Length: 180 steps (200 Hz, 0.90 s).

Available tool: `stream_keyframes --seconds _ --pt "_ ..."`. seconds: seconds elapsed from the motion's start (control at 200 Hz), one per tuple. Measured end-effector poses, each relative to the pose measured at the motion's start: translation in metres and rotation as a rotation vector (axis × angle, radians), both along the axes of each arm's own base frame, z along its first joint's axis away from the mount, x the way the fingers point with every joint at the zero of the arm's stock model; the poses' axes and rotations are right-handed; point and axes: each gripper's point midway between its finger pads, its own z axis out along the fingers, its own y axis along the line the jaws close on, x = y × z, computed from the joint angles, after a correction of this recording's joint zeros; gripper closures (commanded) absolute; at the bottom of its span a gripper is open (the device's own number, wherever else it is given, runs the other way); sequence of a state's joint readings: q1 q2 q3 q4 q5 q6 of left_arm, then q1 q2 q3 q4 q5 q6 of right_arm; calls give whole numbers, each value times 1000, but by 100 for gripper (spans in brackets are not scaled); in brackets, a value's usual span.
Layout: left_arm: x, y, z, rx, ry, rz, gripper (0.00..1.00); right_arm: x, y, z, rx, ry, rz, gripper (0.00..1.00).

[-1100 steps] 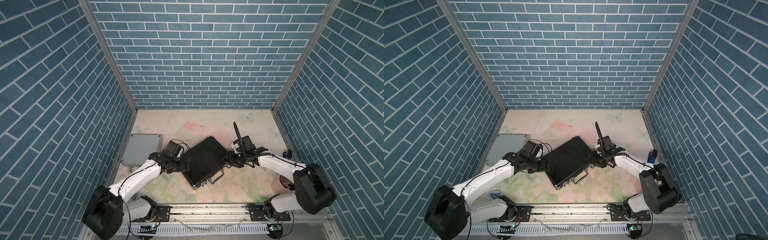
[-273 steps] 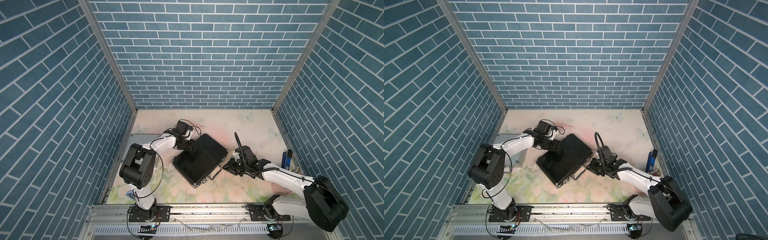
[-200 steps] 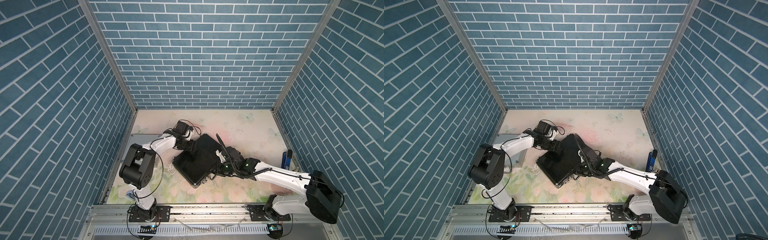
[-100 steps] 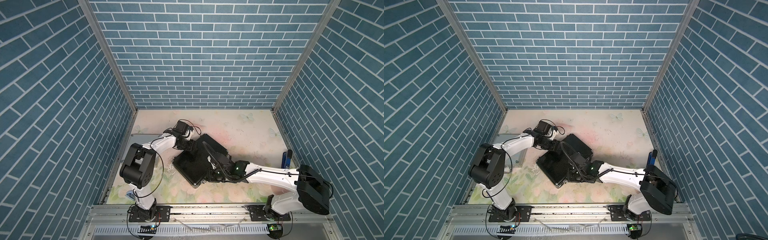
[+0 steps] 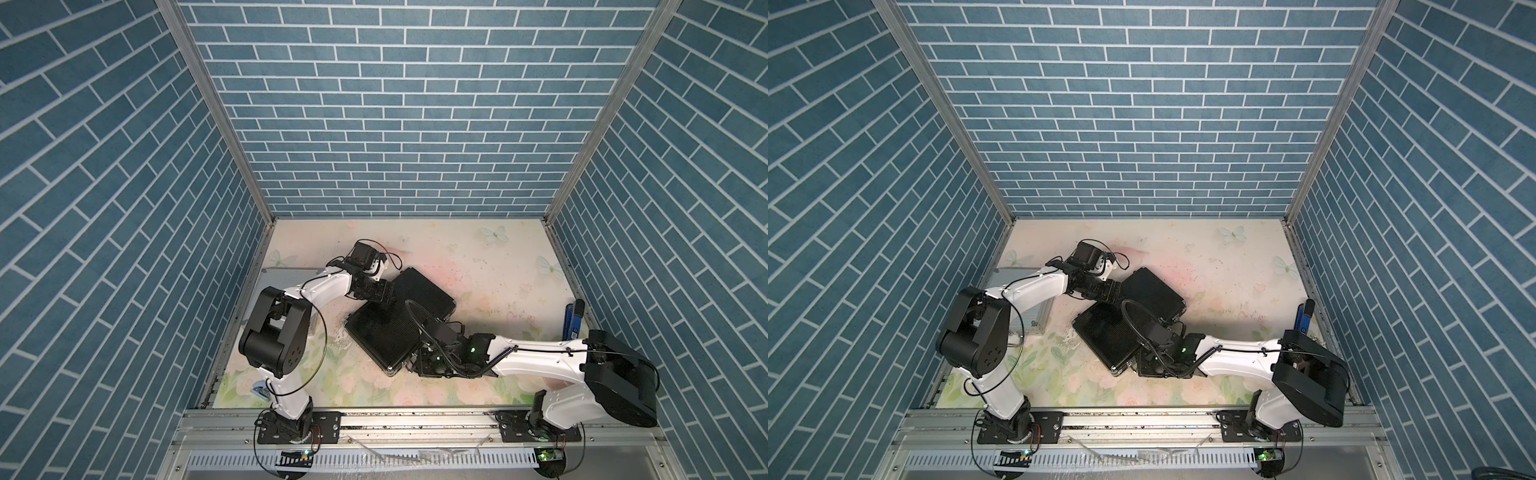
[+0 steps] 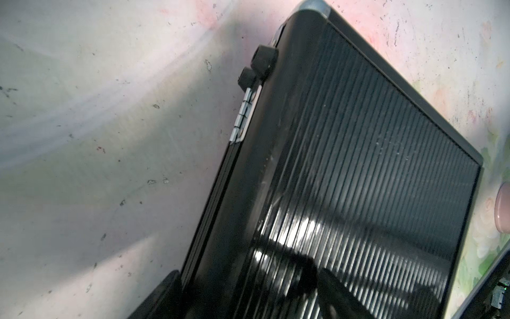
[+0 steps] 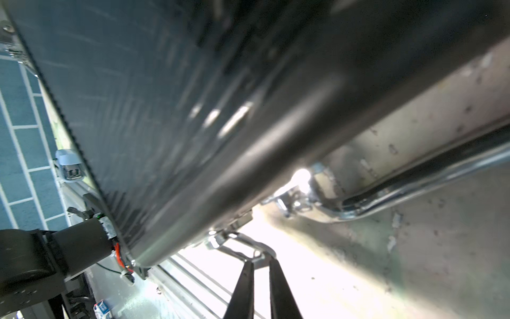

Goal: Close the poker set cases
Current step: Fasten the fastener on the poker set case.

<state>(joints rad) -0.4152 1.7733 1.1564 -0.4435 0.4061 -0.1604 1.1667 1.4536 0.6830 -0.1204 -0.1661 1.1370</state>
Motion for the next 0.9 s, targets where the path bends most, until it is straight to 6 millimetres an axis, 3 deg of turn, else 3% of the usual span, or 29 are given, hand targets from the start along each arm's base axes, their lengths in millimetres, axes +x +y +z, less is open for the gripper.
stream_keyframes --seconds 0.515,0.79,0.9 --pt "0 0 0 -1 1 0 23 10 13 -7 63 -7 -39 86" --pt "-1 0 0 -5 -4 0 22 11 8 -6 59 -12 -50 85" --pt "-2 1 0 -9 -9 3 19 12 4 3 69 -18 -57 80"
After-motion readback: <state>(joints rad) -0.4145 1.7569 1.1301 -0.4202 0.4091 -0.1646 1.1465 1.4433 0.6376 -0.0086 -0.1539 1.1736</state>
